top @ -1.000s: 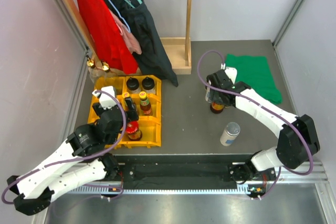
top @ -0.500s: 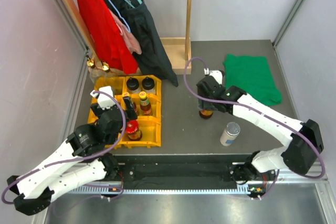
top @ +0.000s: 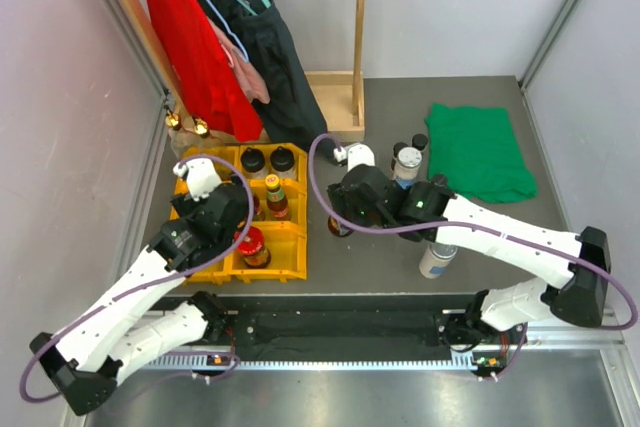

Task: Organize the condiment bottles
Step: Pick up the bottle from the center of the board, then place the bottle in the storage box.

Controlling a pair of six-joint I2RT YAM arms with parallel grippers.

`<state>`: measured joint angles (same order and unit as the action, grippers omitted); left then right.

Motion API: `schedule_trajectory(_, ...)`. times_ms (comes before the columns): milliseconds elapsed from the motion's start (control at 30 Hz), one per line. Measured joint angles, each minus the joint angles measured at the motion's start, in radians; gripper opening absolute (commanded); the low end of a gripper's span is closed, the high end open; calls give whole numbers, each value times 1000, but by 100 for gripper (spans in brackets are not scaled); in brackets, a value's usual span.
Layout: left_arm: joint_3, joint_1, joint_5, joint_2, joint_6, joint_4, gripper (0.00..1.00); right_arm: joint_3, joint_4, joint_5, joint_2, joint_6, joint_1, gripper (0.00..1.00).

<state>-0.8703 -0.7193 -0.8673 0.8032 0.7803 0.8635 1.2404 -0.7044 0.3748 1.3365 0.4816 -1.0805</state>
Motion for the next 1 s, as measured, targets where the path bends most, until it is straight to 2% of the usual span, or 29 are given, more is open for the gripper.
schedule_trajectory(200,-1,183,103,9,5,-16,99,23,54,-34,84,-15,-31,0)
schedule_trajectory(433,-1,342,192,-3,23,-41,99,143,99,-69,218,-47,-80,0)
schedule_trajectory(733,-1,384,198,-34,41,-48,99,276,113,-114,349,-82,-123,0)
schedule_trajectory(1000,-1,388,198,-35,41,-49,99,351,77,-102,401,-96,-152,0)
